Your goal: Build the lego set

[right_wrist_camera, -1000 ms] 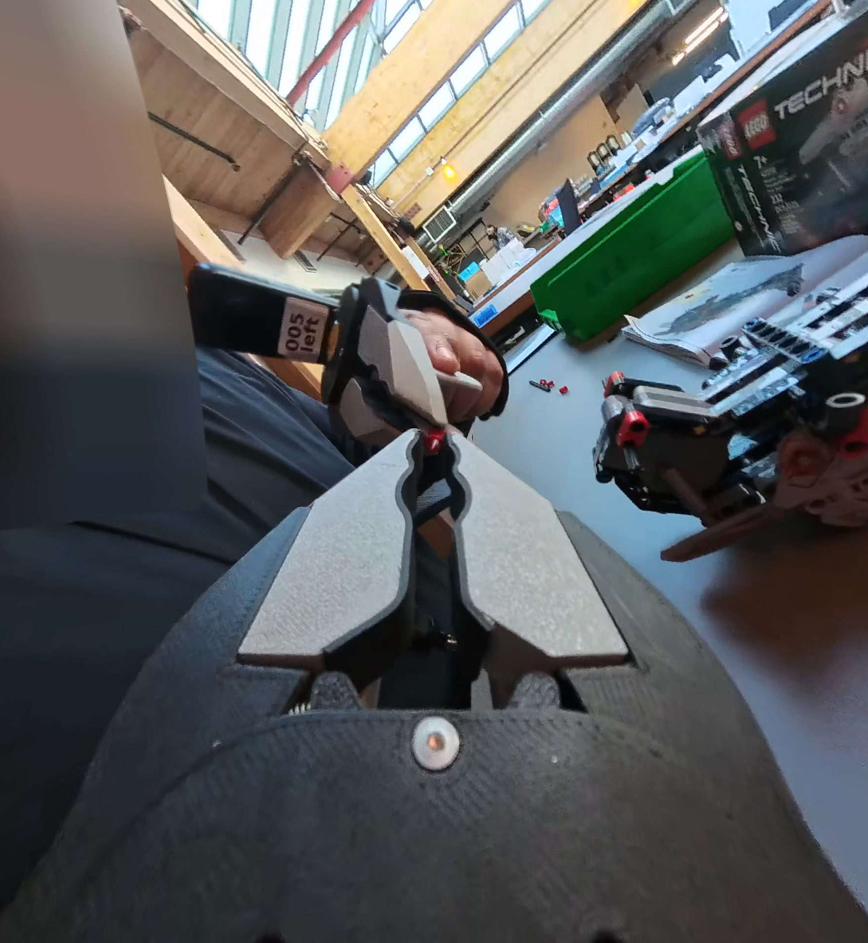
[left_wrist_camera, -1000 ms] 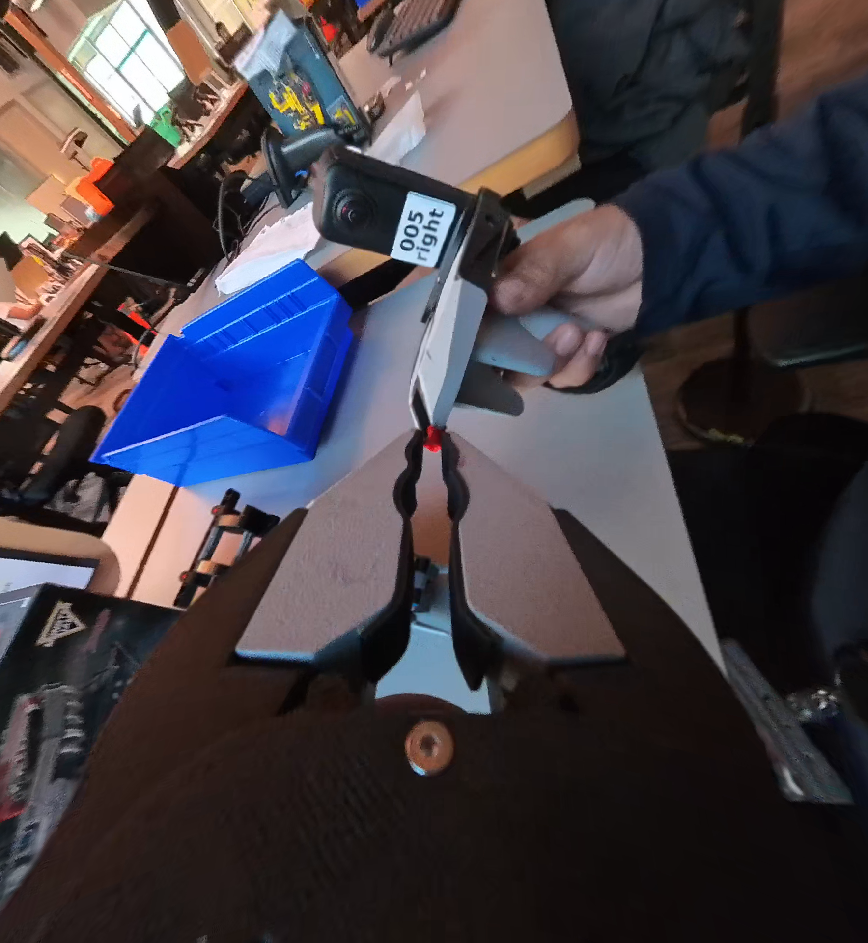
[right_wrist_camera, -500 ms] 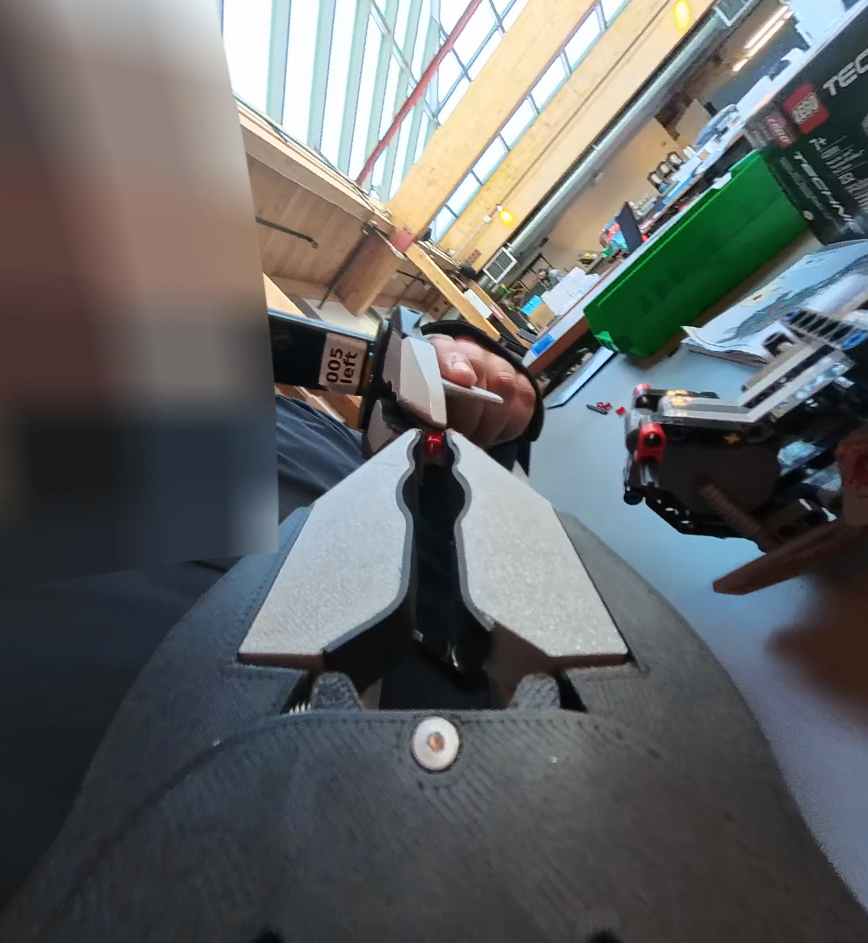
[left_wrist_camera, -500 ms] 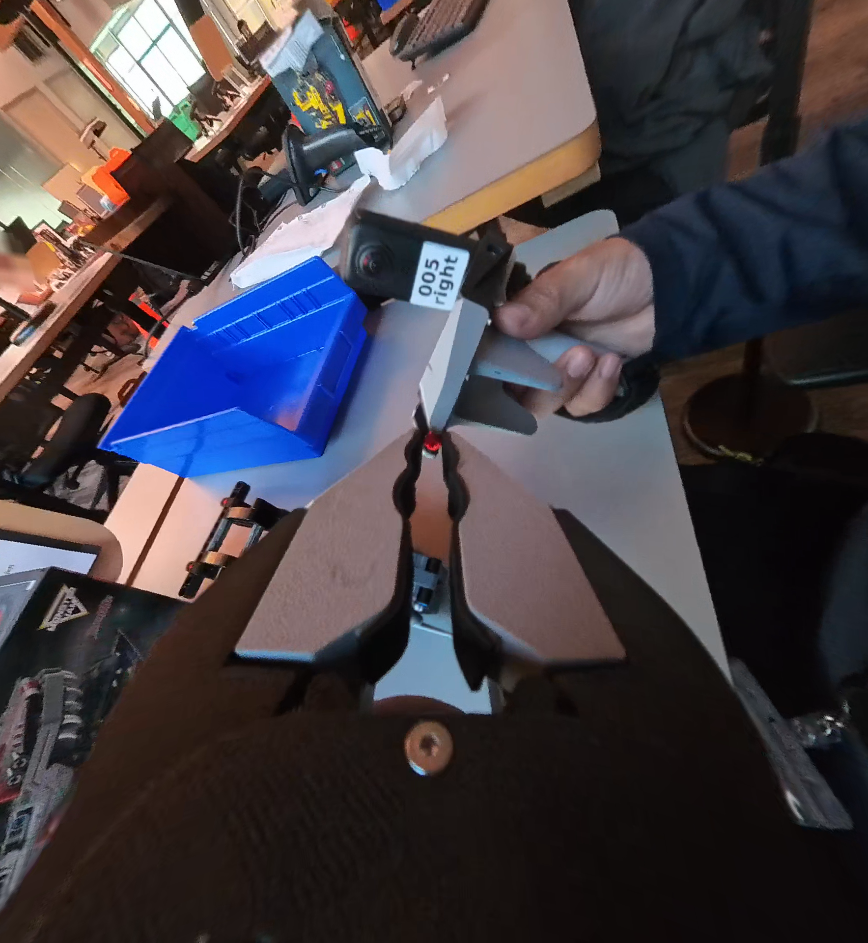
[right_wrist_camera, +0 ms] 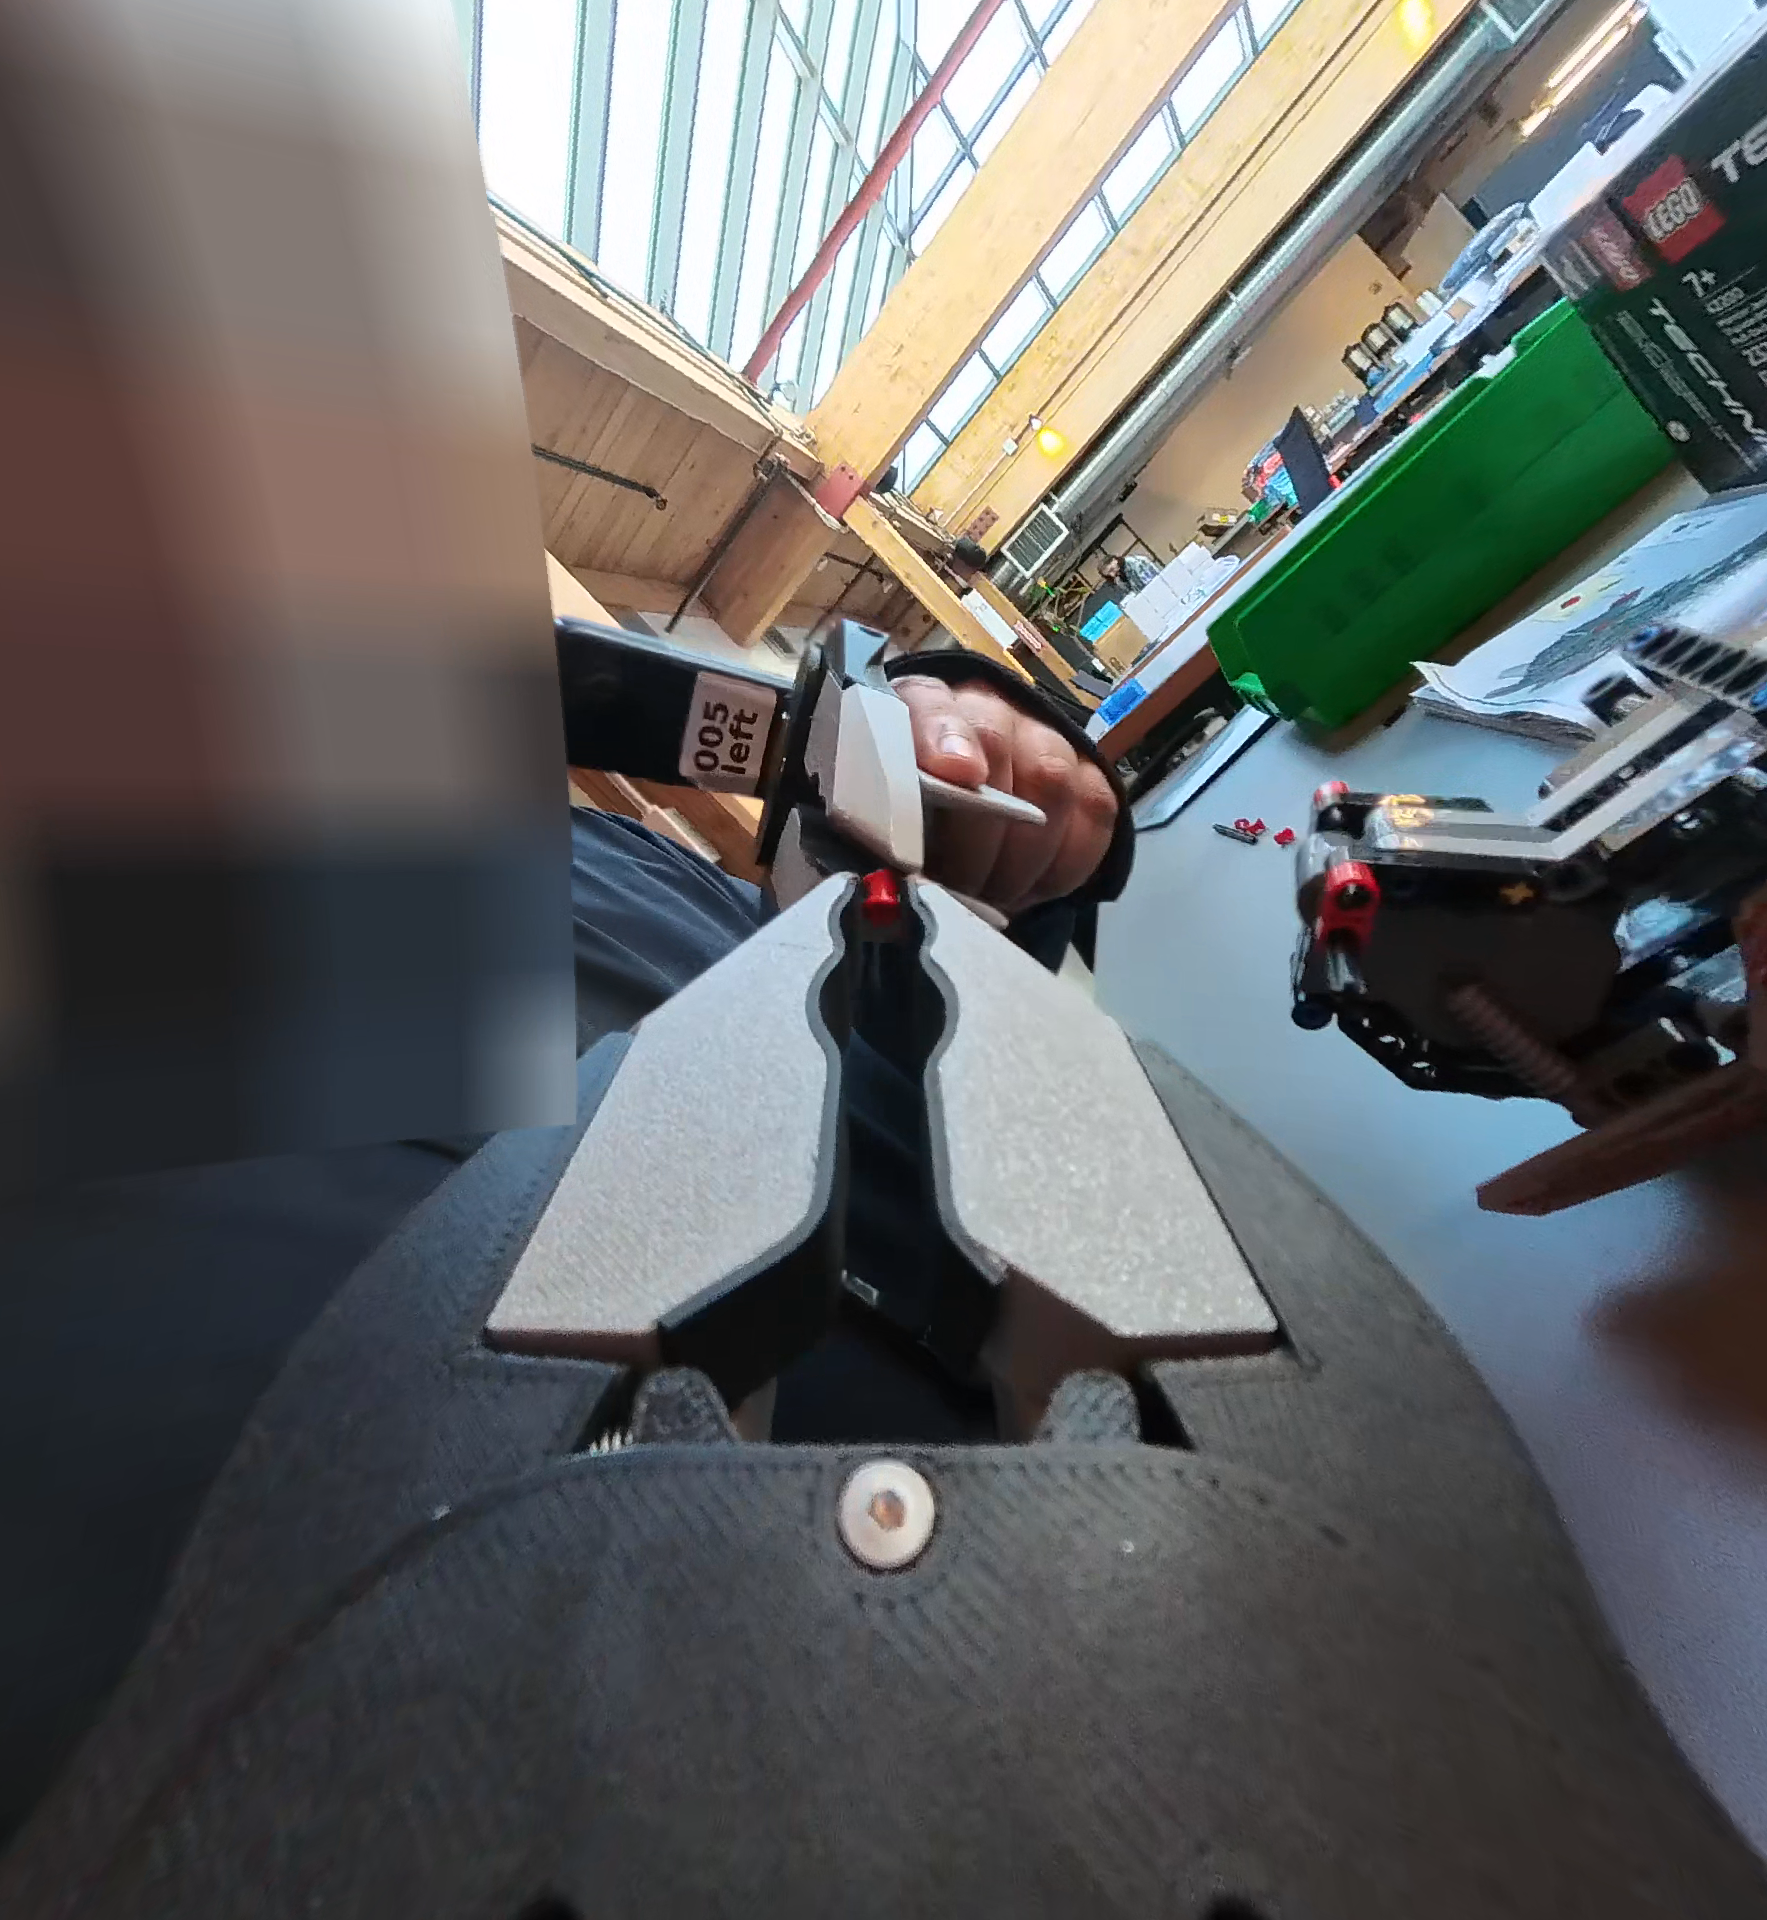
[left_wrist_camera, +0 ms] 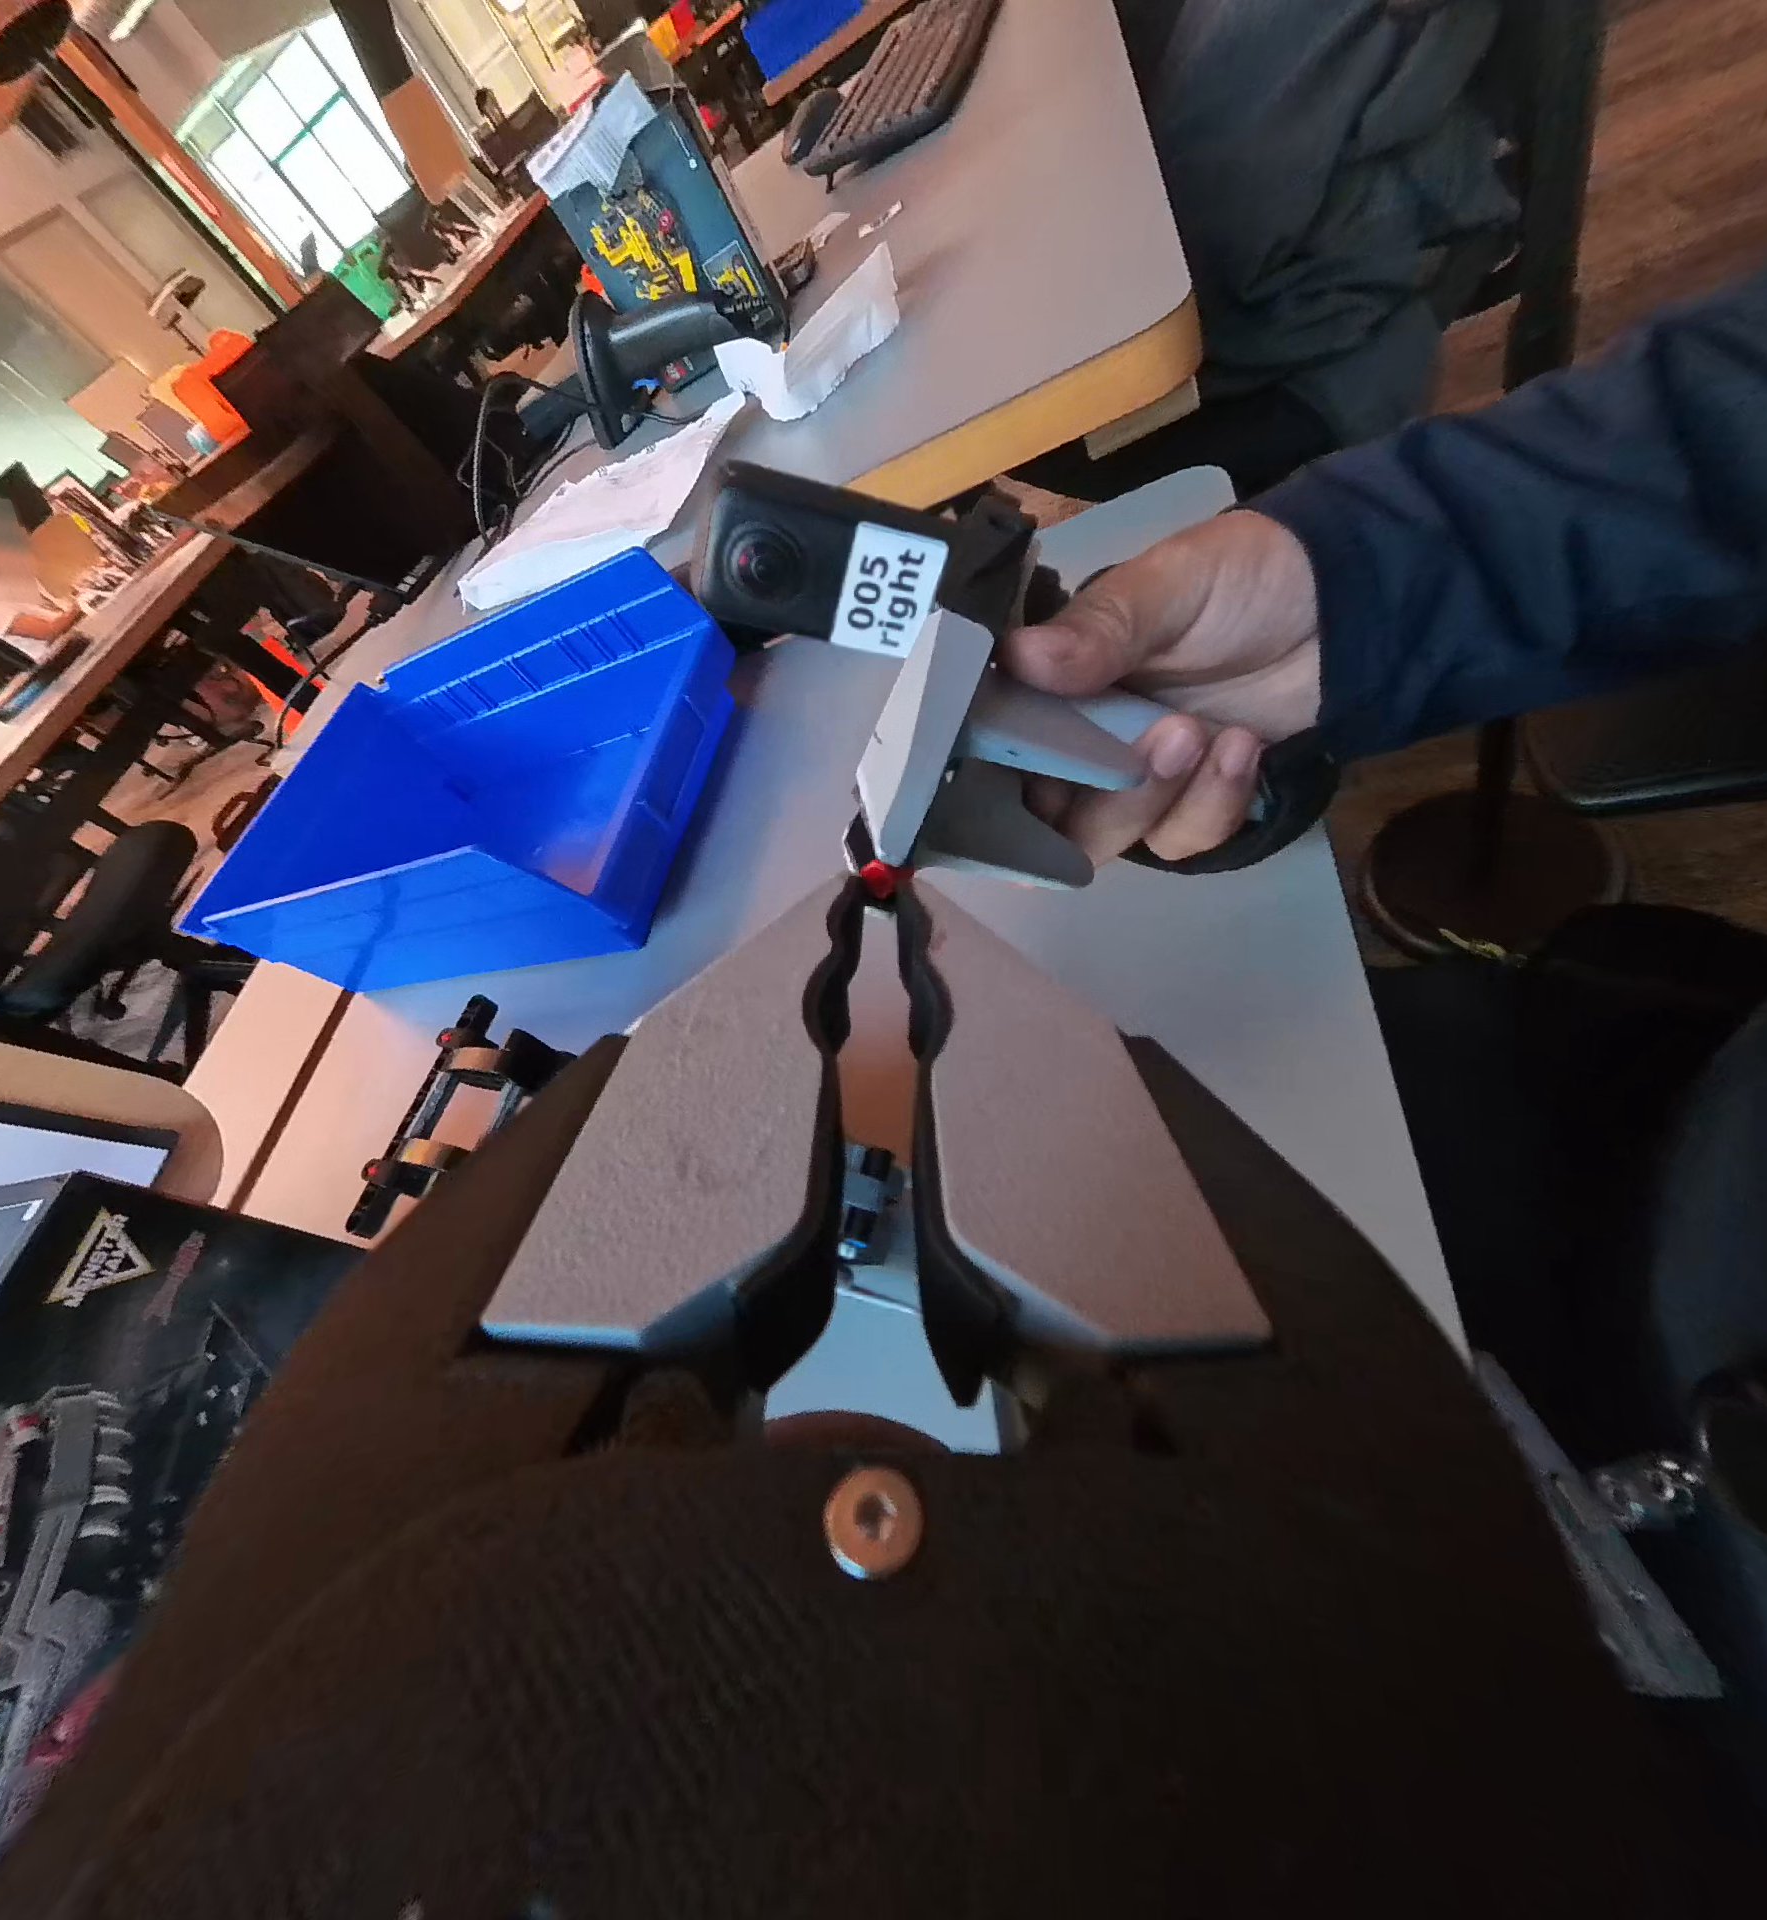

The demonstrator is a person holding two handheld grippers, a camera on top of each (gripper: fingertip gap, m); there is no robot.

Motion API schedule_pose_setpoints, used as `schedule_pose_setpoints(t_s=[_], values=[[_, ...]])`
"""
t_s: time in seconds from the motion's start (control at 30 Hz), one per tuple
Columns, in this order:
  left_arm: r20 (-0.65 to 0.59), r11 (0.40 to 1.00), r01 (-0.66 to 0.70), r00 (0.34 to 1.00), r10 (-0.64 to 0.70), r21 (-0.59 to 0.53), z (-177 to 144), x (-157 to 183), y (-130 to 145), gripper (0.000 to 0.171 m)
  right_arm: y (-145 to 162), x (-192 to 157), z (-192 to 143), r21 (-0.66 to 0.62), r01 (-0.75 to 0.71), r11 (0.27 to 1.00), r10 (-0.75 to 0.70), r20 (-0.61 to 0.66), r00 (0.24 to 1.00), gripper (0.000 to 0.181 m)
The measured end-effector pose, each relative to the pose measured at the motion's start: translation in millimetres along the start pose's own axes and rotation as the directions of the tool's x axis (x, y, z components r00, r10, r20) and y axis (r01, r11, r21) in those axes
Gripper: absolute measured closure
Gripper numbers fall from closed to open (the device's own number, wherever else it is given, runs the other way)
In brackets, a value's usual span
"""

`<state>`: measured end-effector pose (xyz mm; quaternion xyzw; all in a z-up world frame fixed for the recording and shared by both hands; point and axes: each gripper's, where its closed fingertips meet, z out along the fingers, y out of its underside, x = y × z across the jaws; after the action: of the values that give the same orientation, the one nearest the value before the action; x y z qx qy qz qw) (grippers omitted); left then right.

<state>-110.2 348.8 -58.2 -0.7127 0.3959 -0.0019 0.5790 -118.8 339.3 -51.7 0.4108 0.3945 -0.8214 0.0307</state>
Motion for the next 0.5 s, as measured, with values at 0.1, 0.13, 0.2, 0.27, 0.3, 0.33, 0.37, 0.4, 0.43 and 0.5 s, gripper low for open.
schedule_pose_setpoints(t_s=[0.1,0.13,0.2,0.27,0.3,0.33,0.37,0.4,0.43,0.5], values=[[-0.06,0.997,0.073,0.996,-0.072,0.021,-0.2,3.8,-1.8,0.164,0.5,-1.7,-0.9,-0.022,0.017,1.0,-0.018,-0.01,1.0,0.178],[-0.073,0.995,0.095,0.993,-0.093,0.031,-0.6,3.3,-2.9,0.165,0.8,-2.2,-0.7,-0.03,0.017,0.999,-0.017,-0.011,1.0,0.178],[-0.089,0.994,0.1,0.991,-0.096,0.039,-1.2,2.7,-3.6,0.168,1.7,-2.5,-0.2,-0.045,0.026,0.999,-0.027,-0.02,0.999,0.178],[-0.109,0.994,0.099,0.99,-0.094,0.042,-1.5,3.8,-4.0,0.168,3.1,-3.6,-0.1,-0.064,0.03,0.998,-0.031,-0.02,0.999,0.178],[-0.122,0.993,0.112,0.987,-0.106,0.046,-1.7,4.4,-4.9,0.168,3.5,-4.3,0.0,-0.071,0.033,0.997,-0.034,-0.021,0.999,0.178],[-0.134,0.991,0.127,0.984,-0.12,0.047,-1.7,4.9,-5.0,0.168,4.3,-4.2,0.1,-0.081,0.038,0.996,-0.04,-0.027,0.999,0.178],[-0.143,0.99,0.134,0.982,-0.127,0.042,-1.4,5.0,-4.3,0.167,4.8,-3.6,0.1,-0.09,0.041,0.995,-0.045,-0.035,0.998,0.178],[-0.147,0.99,0.132,0.981,-0.124,0.04,-1.2,5.2,-3.6,0.168,4.9,-3.5,0.1,-0.096,0.041,0.995,-0.045,-0.038,0.998,0.178],[-0.15,0.991,0.123,0.982,-0.115,0.045,-1.5,6.0,-3.8,0.168,5.8,-4.1,0.1,-0.106,0.038,0.994,-0.042,-0.034,0.999,0.178],[-0.153,0.993,0.104,0.984,-0.096,0.047,-2.0,7.6,-3.7,0.168,7.3,-4.1,0.8,-0.124,0.039,0.991,-0.044,-0.037,0.998,0.178]])
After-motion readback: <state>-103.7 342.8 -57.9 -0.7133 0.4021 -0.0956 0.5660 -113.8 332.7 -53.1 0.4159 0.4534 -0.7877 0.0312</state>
